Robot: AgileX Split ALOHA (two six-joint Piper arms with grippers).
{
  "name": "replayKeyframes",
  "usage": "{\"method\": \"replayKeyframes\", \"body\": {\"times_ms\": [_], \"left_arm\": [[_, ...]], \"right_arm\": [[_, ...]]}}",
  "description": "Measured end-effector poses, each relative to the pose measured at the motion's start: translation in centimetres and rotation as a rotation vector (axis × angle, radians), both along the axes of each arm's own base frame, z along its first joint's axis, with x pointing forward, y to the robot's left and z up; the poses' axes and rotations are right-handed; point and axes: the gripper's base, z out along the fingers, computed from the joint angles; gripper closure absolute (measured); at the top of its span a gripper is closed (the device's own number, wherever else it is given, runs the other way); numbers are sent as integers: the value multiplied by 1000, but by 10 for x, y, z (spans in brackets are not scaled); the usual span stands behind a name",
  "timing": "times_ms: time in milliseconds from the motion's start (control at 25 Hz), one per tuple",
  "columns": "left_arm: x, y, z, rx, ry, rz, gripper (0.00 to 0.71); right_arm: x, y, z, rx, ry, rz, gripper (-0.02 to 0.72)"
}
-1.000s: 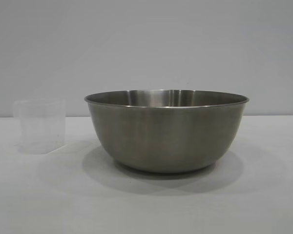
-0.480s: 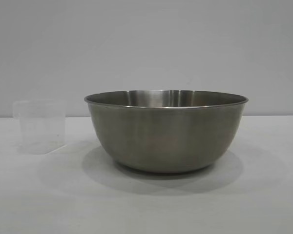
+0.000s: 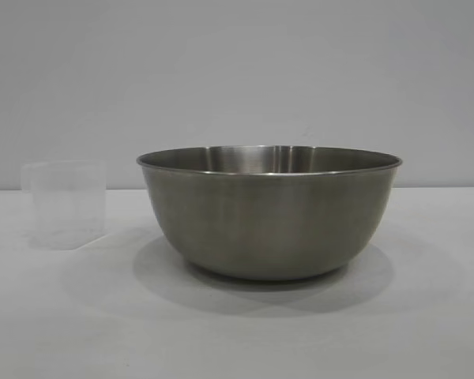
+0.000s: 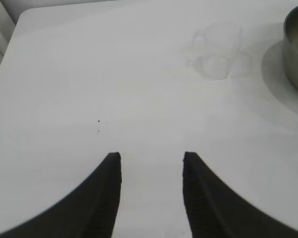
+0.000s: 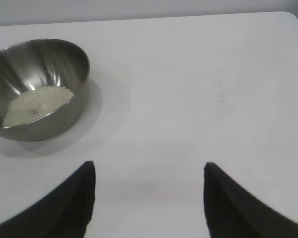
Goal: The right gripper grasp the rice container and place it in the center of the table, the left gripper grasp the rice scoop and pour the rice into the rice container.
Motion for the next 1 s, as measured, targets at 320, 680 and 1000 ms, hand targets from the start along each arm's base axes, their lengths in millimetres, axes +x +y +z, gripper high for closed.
{"method": "replayKeyframes", "body": {"times_ms": [320,680,1000], "left_arm": [[0,0,0,0,0,0,446],[0,0,0,0,0,0,446],[0,0,0,0,0,0,446]], "right_arm": [[0,0,0,-35,-7,21,258],[0,0,0,-46,-9,28,258],[0,0,0,-46,-9,28,258]]}}
